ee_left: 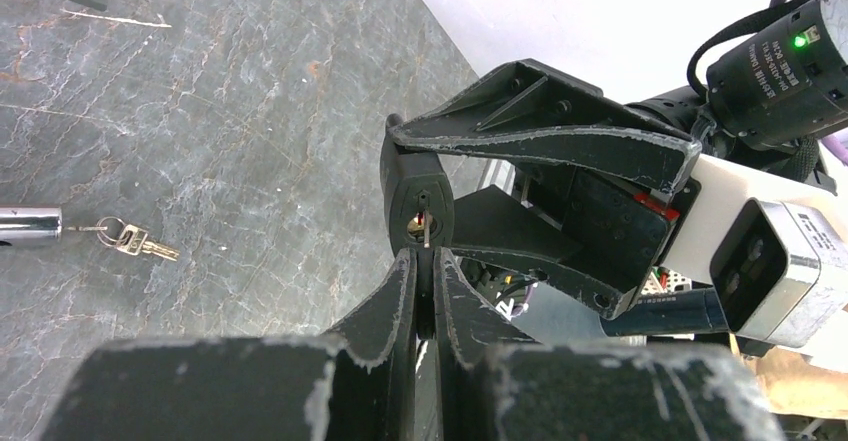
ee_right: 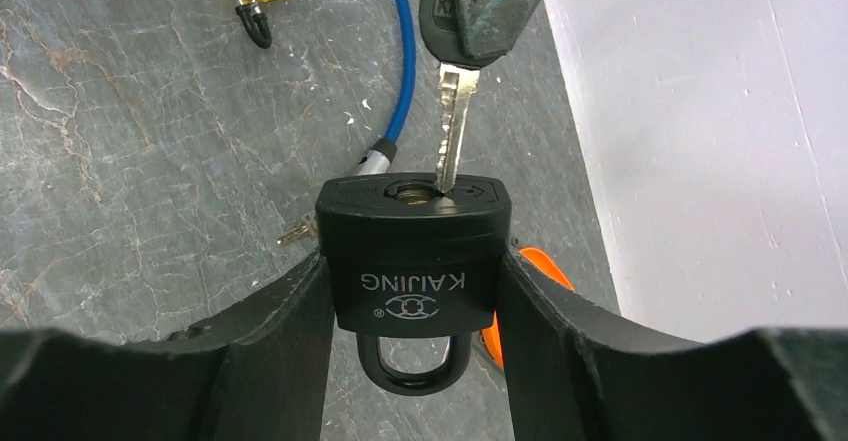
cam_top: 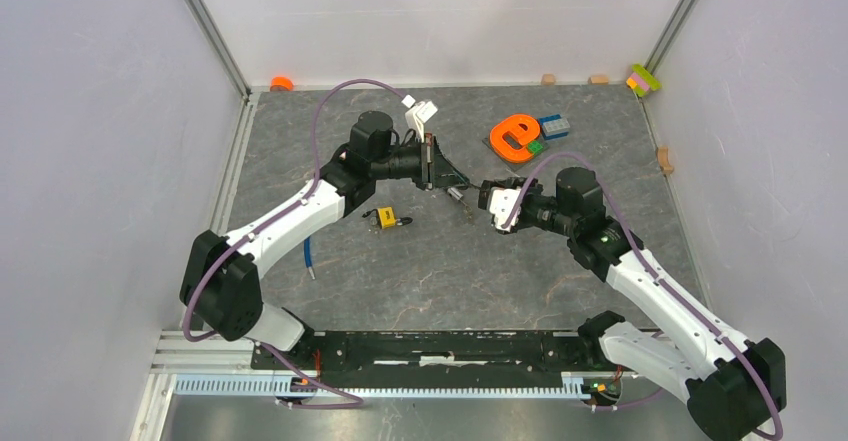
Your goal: Unlock with the key
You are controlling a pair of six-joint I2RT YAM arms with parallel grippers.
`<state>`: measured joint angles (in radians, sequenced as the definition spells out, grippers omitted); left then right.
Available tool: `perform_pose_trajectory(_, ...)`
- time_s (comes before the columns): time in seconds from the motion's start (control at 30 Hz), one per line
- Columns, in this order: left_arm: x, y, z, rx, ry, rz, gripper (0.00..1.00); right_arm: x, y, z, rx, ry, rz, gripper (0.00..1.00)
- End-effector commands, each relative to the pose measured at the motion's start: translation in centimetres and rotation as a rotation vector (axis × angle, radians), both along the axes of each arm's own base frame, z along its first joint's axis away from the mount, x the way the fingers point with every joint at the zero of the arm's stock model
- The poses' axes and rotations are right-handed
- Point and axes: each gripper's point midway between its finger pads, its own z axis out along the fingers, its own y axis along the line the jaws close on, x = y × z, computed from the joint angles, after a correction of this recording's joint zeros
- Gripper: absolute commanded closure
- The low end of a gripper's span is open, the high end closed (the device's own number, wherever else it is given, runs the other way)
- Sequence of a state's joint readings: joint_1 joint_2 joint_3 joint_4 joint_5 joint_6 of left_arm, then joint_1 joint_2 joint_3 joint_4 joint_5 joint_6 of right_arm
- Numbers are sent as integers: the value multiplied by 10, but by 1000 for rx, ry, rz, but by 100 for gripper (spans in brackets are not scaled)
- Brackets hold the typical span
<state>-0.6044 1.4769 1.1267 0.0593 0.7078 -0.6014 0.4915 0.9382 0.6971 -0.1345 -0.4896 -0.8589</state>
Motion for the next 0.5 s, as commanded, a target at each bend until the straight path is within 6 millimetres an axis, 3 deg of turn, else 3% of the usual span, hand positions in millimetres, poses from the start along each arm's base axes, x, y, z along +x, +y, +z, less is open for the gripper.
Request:
perform_pose_trajectory(0.0,-2,1,13,-10,-82,-13,98,12,7,49,93,-137,4,100)
perform_pose_trajectory(0.47,-5,-3,8,8,-99,-16,98,14,8,50,111,-108,-1,100)
